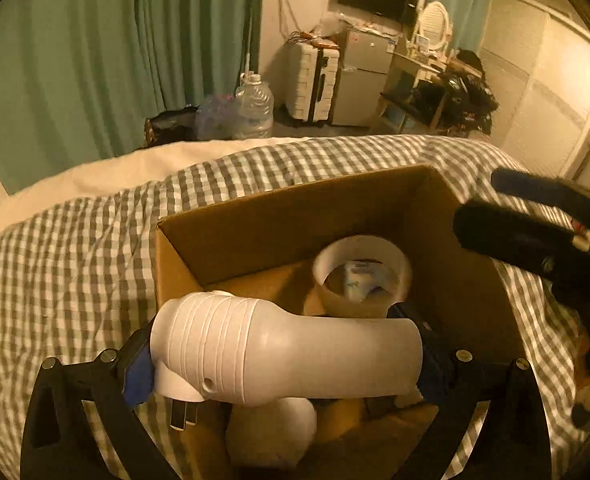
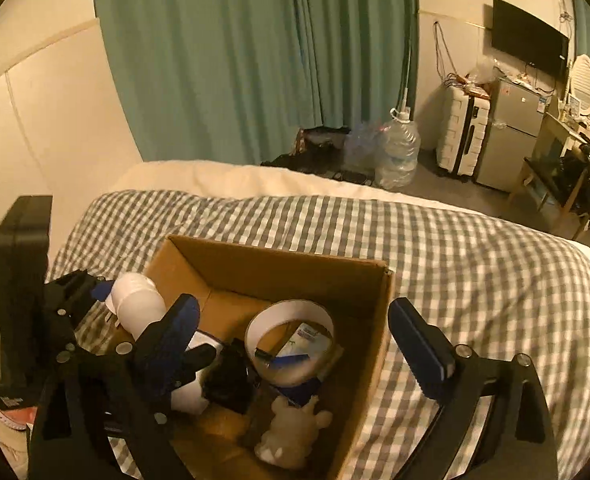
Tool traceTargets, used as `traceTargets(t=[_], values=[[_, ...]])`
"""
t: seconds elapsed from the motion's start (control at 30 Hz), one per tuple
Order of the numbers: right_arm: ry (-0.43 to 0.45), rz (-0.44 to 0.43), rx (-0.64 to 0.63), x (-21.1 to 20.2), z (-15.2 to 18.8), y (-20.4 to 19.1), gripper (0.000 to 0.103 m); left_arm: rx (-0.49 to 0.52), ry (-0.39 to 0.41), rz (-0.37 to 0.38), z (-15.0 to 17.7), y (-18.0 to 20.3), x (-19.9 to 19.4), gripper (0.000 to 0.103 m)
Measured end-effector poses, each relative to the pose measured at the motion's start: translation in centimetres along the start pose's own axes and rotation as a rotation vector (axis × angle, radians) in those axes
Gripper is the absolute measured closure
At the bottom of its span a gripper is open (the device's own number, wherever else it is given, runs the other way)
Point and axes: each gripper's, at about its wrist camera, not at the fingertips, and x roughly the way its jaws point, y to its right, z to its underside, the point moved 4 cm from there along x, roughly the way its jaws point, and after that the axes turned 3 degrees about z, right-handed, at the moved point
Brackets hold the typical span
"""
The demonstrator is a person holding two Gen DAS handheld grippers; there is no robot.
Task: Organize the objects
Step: 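Carry tape roll and hair dryer into the box and release both, then grasp the white cream tube with the right gripper while the left grasps the earbud case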
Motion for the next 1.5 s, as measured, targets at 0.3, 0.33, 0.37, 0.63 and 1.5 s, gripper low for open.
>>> traceTargets(t=[0.3, 0.33, 0.37, 0.63, 1.5], values=[[-0.046, -0.085, -0.063, -4.1, 0.9, -2.9, 0.007, 0.176, 0.157, -0.007, 0.3, 4.4, -6.7, 0.0], [-0.06, -0.097, -0.067, -4.0, 1.2, -3.3, 0.007, 0.178, 0.146, 0.002, 0.3, 4.5, -6.8, 0.0], [-0.061, -0.098, -0.064, -3.9, 1.3, -3.2, 0.007, 0.174, 0.139, 0.0, 0.4, 4.4, -6.8, 0.0], [-0.042, -0.066, 0.008, -4.8, 3.2, -1.4, 0.007, 0.047, 0.053, -0.086, 4.1, 1.7, -6.4, 0.0], [-0.382, -0.119, -0.469, 0.2, 23.7, -14.2, 0.04, -0.334, -0.083, -0.217, 20.4, -5.2, -9.2, 0.0]])
